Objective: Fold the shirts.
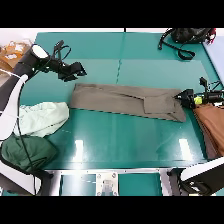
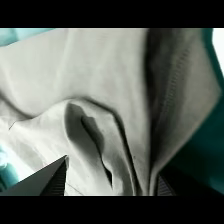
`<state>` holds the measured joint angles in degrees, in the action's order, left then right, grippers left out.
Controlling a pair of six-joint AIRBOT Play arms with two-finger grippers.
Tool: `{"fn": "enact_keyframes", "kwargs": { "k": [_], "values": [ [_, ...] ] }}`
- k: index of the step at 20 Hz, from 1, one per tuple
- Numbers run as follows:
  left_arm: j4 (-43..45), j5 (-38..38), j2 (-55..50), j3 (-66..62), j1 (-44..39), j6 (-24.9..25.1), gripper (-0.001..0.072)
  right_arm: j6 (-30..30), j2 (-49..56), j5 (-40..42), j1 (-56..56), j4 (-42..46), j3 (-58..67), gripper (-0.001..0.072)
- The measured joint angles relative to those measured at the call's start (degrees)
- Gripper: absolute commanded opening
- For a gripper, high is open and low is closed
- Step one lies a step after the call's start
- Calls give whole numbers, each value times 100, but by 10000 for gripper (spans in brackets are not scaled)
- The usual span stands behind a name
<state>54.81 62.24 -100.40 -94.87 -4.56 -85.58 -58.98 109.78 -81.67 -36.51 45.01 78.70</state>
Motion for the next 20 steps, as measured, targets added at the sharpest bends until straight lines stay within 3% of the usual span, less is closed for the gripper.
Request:
{"fn": "enact_keyframes", "kwargs": {
  "k": [3, 4, 5, 6, 7, 8, 10, 14, 16, 20],
  "values": [
    [-83, 22, 0, 0, 7, 2, 720, 153, 79, -105, 28, -105, 28, 582],
    [-114, 26, 0, 0, 7, 2, 720, 181, 94, -109, 52, -107, 35, 363],
    [-138, 37, 0, 0, 0, 7, 720, 210, 111, -63, 92, -26, 35, 204],
    [-157, 37, 0, 0, -2, 15, 699, 214, 138, -90, 125, -28, 35, 140],
    [-170, 37, 0, 0, 0, 17, 487, 227, 136, -76, 177, 0, 35, 19],
    [-190, 42, 0, 0, 0, 28, 286, 238, 133, -74, 223, 26, 57, 19],
    [-236, 79, 0, -2, -2, 79, 29, 247, 131, -48, 299, 76, 168, 18],
    [-328, -46, -42, -4, -321, 337, 30, 74, 92, -37, 433, 208, 706, 17],
    [-352, -334, -190, -4, -750, 413, 30, -105, 17, -426, 538, 98, 1117, 17],
    [-623, -1626, -765, -7, -1980, 542, 30, -608, -243, -1165, 800, 63, 2083, 17]
  ]
}}
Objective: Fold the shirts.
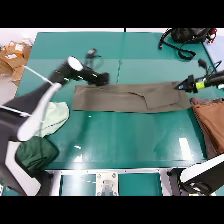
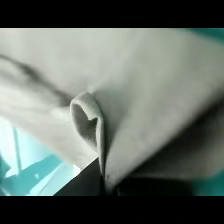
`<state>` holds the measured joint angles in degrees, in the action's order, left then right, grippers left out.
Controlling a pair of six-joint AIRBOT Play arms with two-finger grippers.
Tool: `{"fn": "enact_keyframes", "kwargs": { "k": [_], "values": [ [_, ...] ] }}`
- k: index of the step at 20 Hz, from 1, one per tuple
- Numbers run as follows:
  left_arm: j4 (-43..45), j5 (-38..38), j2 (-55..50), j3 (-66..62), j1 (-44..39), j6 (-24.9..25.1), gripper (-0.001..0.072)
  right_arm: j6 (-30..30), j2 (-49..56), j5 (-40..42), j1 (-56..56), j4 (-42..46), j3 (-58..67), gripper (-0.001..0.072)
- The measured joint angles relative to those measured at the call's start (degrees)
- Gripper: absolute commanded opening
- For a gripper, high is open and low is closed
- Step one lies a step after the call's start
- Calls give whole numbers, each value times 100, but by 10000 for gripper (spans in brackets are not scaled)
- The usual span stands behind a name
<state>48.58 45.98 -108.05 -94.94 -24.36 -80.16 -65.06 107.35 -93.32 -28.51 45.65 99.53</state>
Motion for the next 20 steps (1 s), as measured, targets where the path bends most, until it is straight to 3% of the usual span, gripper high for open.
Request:
{"fn": "enact_keyframes", "kwargs": {
  "k": [5, 10, 15, 20],
  "values": [
    [-557, -1617, -682, -107, -1167, 85, 30, -623, -658, -389, 472, -87, 743, 17],
    [-1274, -2153, -1217, -380, -1504, 105, 30, -1207, -1069, -647, 977, -251, 914, 18],
    [-1705, -1878, -1510, -721, -1547, 122, 31, -1499, -1152, -719, 1305, -306, 946, 18],
    [-1646, -249, -1351, -1353, -957, 269, 30, -1569, -1174, -682, 1467, -354, 951, 17]
  ]
}}
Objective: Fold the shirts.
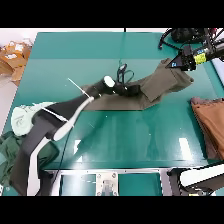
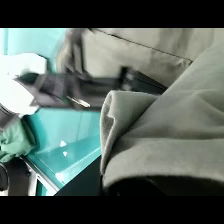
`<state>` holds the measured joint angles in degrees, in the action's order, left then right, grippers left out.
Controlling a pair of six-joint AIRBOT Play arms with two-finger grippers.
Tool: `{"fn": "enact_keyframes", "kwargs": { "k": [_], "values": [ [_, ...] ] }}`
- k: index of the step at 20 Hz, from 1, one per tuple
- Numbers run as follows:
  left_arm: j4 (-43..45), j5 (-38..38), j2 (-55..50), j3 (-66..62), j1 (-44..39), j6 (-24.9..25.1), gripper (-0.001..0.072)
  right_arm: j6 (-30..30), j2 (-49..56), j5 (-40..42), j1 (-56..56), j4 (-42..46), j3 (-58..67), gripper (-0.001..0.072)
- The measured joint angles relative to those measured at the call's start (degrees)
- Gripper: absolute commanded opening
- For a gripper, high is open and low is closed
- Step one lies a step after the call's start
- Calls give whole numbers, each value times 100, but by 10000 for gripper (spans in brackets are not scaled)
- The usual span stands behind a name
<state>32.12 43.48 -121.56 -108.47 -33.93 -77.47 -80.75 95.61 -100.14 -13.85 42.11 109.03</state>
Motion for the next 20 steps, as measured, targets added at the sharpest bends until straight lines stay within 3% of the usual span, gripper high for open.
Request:
{"fn": "enact_keyframes", "kwargs": {
  "k": [5, 11, 12, 14, 18, 20],
  "values": [
    [280, 2162, 597, -750, 1211, 109, 31, -157, 0, 201, 516, -116, 0, 18],
    [426, 3545, 1521, -953, 2826, 140, 31, -737, 339, 1381, 2194, -46, 0, 19],
    [463, 3659, 1626, -957, 3082, 144, 31, -820, 520, 1744, 2601, -22, 0, 44],
    [470, 3818, 1777, -964, 3528, 149, 31, -922, 981, 2691, 3442, -15, 0, 482],
    [498, 4168, 1882, -964, 4127, 227, 31, -1025, 1834, 4754, 4704, -146, 0, 483],
    [542, 4321, 1891, -962, 4295, 323, 30, -1047, 1928, 5184, 4758, -212, 7, 484]
  ]
}}
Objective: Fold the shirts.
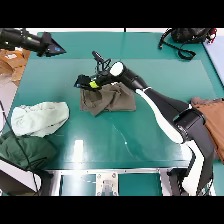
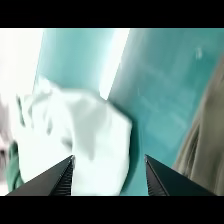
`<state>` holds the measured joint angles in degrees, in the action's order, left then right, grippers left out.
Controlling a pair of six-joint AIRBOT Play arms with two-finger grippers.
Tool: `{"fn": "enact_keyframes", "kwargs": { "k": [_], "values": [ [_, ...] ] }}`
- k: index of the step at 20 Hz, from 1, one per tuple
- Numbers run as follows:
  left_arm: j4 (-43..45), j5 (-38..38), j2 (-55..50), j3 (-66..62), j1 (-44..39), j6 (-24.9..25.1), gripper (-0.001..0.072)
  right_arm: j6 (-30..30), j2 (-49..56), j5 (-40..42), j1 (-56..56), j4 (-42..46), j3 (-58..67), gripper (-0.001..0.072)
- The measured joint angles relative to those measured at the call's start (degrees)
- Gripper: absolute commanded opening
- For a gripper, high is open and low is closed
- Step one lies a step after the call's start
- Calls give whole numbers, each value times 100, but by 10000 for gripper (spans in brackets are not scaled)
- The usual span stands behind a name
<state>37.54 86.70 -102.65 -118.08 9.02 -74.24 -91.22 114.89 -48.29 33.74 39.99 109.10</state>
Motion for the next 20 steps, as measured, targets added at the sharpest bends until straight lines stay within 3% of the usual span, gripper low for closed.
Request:
{"fn": "enact_keyframes", "kwargs": {
  "k": [1, 3, 10, 11, 14, 20],
  "values": [
    [9, 70, 13, 0, 55, 48, 31, -7, -15, 0, -118, -31, 4, 479],
    [153, 166, 17, 0, 109, 129, 31, -15, -136, -293, -557, -48, 7, 366],
    [872, 258, 24, 151, 181, 192, 30, -17, -551, -2354, -2721, 831, -328, 377],
    [938, 264, 24, 186, 181, 192, 30, 31, -573, -2492, -2973, 962, -520, 458],
    [1360, 144, 15, 249, 181, 302, 30, 391, -608, -2636, -3383, 1029, -1257, 471],
    [2063, -122, 13, 284, 181, 717, 30, 1237, -525, -2146, -3342, 286, -2459, 467]
  ]
}}
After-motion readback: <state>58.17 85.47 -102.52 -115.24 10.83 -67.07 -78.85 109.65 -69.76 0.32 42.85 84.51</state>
